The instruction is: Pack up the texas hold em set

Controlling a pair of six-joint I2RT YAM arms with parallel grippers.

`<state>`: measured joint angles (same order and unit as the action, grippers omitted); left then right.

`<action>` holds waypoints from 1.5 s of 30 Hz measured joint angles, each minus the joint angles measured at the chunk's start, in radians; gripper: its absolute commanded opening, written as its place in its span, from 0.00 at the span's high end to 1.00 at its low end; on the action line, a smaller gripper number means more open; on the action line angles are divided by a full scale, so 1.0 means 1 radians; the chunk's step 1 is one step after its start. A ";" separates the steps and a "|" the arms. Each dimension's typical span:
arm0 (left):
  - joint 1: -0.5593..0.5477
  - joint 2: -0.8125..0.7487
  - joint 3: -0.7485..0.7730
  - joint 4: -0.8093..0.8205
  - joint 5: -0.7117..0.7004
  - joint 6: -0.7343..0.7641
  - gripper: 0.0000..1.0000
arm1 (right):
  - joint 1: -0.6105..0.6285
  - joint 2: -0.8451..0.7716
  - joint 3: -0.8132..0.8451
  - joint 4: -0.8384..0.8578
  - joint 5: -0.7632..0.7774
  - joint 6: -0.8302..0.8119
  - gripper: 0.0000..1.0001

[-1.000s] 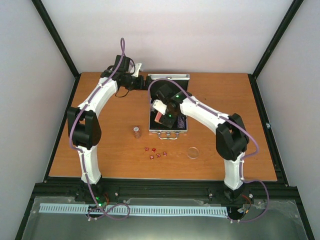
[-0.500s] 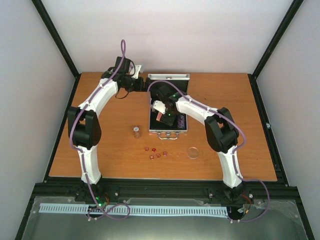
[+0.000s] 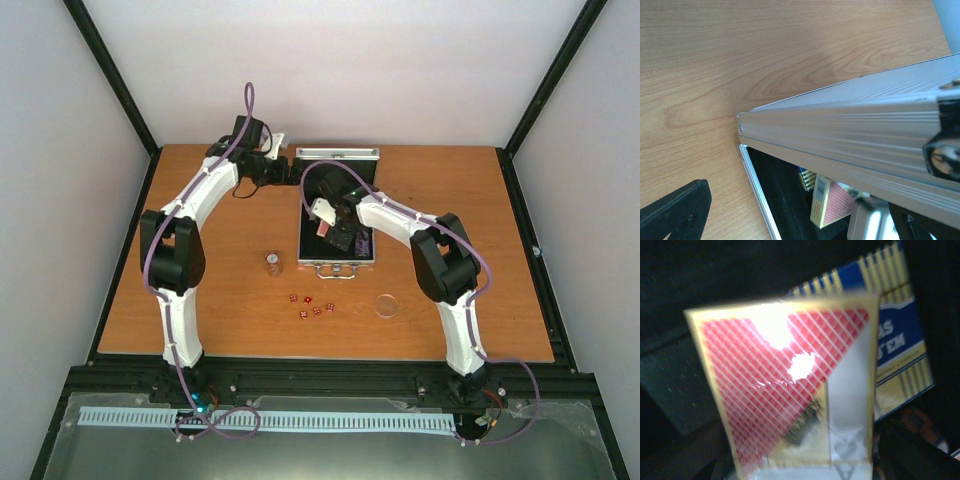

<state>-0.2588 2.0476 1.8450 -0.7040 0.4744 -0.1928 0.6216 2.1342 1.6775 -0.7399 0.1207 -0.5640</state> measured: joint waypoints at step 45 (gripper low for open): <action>0.006 0.001 0.000 0.000 -0.003 0.000 0.00 | -0.034 0.166 0.343 -0.118 -0.269 0.753 0.05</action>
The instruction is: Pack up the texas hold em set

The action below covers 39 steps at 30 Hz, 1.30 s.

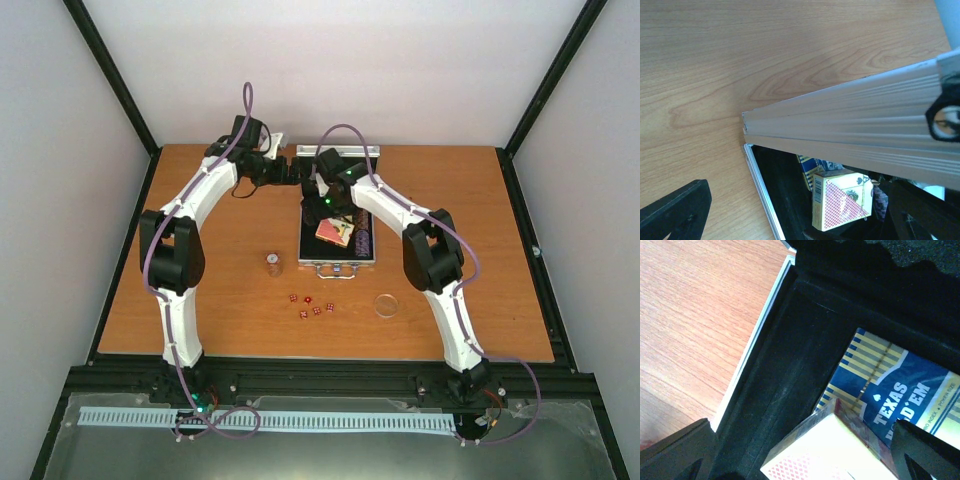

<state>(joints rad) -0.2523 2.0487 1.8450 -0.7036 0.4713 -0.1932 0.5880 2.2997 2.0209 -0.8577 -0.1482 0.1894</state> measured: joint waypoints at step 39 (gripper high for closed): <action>0.000 0.000 0.000 0.000 -0.001 0.000 0.00 | 0.056 -0.128 -0.280 0.069 0.019 -0.245 0.06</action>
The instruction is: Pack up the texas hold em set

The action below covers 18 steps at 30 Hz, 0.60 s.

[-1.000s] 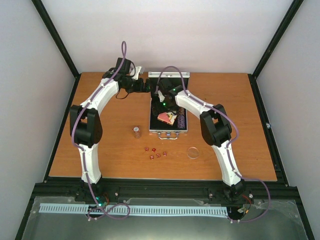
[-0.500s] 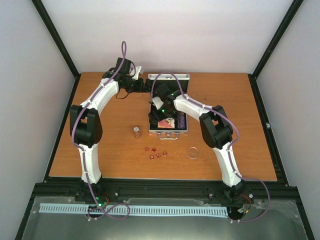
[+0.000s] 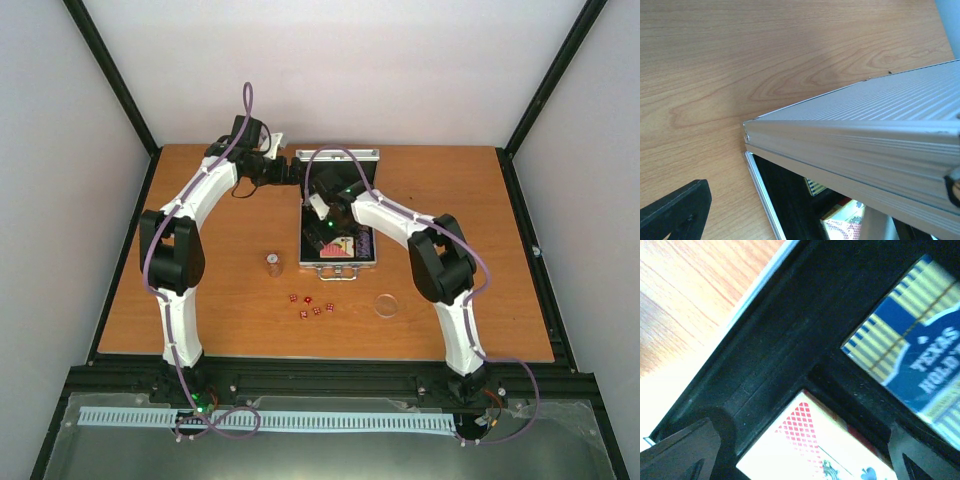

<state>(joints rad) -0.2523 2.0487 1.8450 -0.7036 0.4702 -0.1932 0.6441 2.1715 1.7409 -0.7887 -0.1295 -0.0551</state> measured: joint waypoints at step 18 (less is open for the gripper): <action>0.000 -0.010 0.000 0.000 -0.002 0.000 0.00 | 0.056 -0.150 -0.089 -0.016 0.144 0.038 0.11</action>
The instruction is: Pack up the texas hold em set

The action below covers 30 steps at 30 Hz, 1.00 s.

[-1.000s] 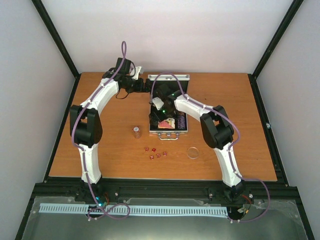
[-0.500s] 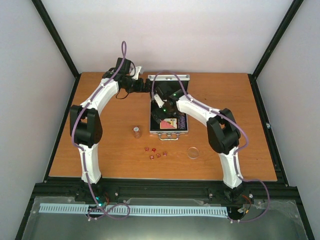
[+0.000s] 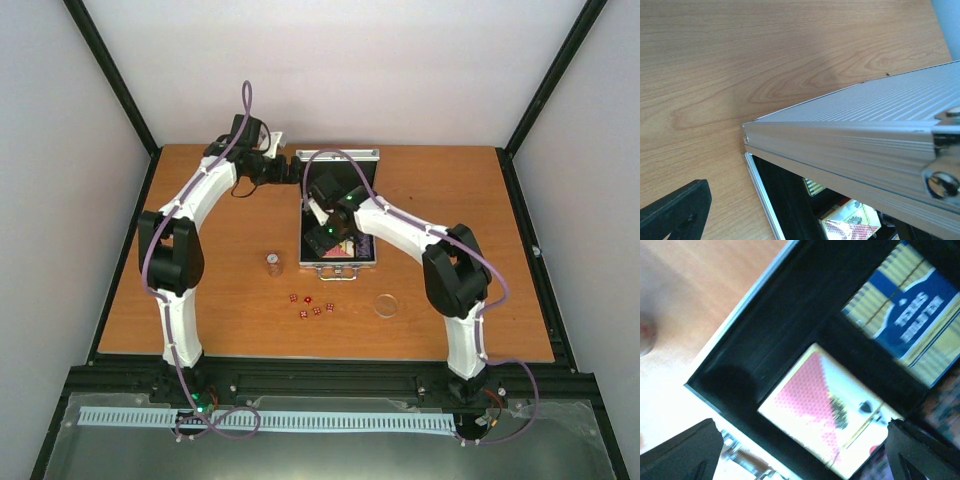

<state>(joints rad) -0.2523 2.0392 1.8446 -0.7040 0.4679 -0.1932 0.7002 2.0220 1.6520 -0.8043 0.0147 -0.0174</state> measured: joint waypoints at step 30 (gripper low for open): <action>0.000 -0.002 0.000 0.008 0.025 -0.012 0.00 | 0.231 -0.228 -0.423 -0.018 -0.125 0.349 0.51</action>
<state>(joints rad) -0.2523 2.0373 1.8450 -0.6964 0.4927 -0.2050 0.9314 1.7939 1.2285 -0.8227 -0.1101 0.3313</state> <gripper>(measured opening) 0.997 0.518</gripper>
